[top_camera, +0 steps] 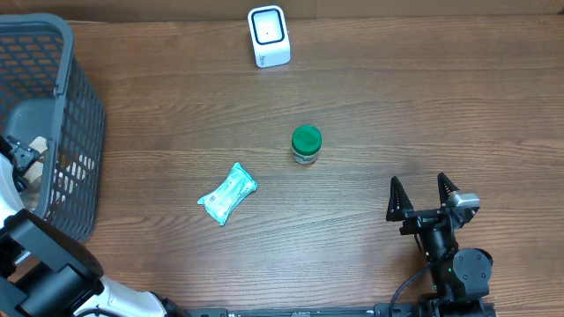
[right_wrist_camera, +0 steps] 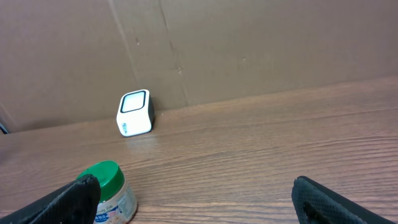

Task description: Scan the item barcode

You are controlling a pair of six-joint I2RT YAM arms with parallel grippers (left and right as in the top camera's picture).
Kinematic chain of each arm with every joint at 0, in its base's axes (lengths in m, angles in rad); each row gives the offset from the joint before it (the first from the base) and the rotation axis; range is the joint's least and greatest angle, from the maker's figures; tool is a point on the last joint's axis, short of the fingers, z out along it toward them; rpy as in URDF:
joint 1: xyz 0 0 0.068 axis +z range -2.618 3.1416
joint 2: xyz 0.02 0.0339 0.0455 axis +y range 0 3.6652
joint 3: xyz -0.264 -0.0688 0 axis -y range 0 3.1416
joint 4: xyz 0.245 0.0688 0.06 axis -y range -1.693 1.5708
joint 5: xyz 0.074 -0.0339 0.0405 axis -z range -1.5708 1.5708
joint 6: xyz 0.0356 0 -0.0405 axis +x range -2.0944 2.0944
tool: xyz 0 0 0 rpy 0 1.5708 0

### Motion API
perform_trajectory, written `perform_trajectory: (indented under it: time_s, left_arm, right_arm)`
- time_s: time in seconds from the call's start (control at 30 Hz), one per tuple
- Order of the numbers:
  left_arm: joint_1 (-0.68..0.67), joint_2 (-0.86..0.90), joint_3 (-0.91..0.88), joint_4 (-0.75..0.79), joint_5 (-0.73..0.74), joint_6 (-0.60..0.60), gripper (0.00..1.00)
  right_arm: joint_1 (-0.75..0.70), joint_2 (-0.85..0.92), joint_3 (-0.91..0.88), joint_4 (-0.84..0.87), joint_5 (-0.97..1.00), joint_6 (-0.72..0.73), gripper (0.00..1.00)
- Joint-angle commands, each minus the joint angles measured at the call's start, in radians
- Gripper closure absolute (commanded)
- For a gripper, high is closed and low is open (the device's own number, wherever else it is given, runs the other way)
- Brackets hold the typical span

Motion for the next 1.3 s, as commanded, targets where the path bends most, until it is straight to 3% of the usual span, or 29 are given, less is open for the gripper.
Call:
perform_trajectory:
  time_s: [0.0, 0.1, 0.3, 0.6, 0.7, 0.73, 1.07, 1.27]
  left_arm:
    - [0.007, 0.016, -0.011, 0.043, -0.027, 0.139, 0.24]
    - [0.007, 0.036, -0.011, 0.072, -0.026, 0.189, 0.33]
    - [0.008, 0.114, -0.011, 0.058, -0.057, 0.182, 0.38]
    - [0.008, 0.204, -0.011, 0.099, -0.093, 0.174, 0.57]
    - [0.008, 0.212, -0.011, 0.105, -0.093, 0.174, 0.83]
    - [0.008, 0.212, -0.011, 0.104, -0.093, 0.174, 0.96]
    - [-0.002, 0.188, 0.02, 0.023, -0.085, 0.157, 0.96]
    - [-0.023, 0.051, 0.066, -0.008, -0.035, 0.13, 0.96]
  right_arm:
    - [0.005, -0.012, -0.011, 0.003, 0.002, 0.003, 0.0]
    - [0.005, -0.012, -0.011, 0.003, 0.002, 0.003, 0.0]
    - [0.005, -0.012, -0.011, 0.003, 0.002, 0.003, 0.0]
    - [0.005, -0.012, -0.011, 0.003, 0.002, 0.002, 0.0]
    - [0.005, -0.012, -0.011, 0.003, 0.002, 0.002, 0.0]
    - [0.005, -0.012, -0.011, 0.003, 0.002, 0.003, 0.0]
    - [0.005, -0.012, -0.011, 0.003, 0.002, 0.003, 0.0]
    - [0.005, -0.012, -0.011, 0.003, 0.002, 0.003, 0.0]
